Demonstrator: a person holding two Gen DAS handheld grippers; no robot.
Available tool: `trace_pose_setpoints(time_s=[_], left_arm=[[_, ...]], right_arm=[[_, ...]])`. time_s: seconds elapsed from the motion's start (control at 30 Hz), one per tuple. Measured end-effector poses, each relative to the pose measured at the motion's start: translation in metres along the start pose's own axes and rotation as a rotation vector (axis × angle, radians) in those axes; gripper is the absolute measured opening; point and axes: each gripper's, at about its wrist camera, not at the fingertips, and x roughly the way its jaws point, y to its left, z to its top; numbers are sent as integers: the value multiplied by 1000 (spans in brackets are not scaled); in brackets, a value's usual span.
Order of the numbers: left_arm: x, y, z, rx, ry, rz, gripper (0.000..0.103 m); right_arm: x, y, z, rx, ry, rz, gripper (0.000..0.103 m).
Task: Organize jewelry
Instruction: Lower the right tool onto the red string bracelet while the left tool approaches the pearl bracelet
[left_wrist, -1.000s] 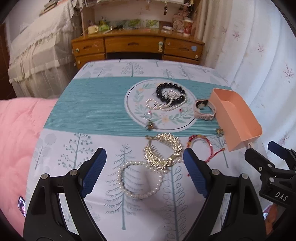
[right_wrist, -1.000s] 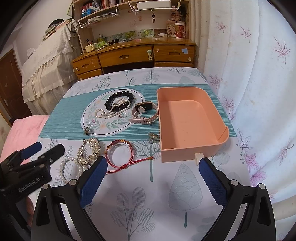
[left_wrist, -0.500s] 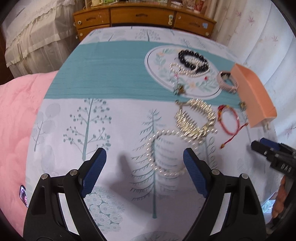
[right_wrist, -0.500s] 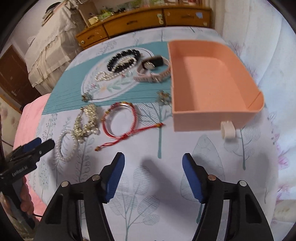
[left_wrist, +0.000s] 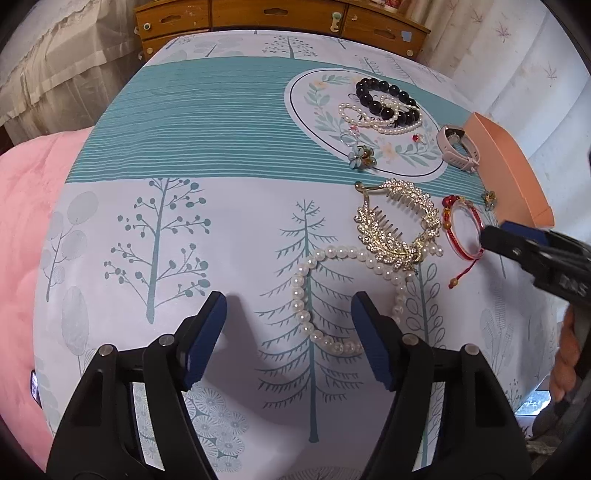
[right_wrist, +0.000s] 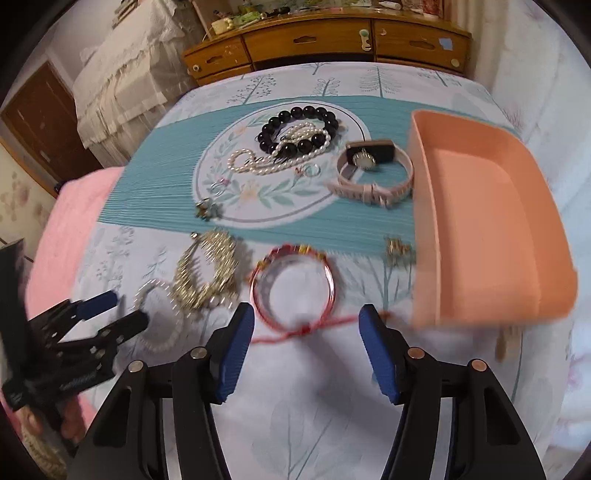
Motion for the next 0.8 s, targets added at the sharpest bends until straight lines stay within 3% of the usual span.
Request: trace_pose_setpoints(time_s=[0.27,0.37,0.73,0.8], left_arm=[[6,1,8,14,37,-16,68],[8,-4,12,32,47,-17,68],[12,-10,18,116,101,-33,67],[13,-8,19,123,103,-27,65]], right_arm=[[28,7,22,-118,57,-125,50],[37,10,25,-144,68,-127,40],[48,20,33,-215,85,-123,38],[49,23,34,-229,85,-117,34]])
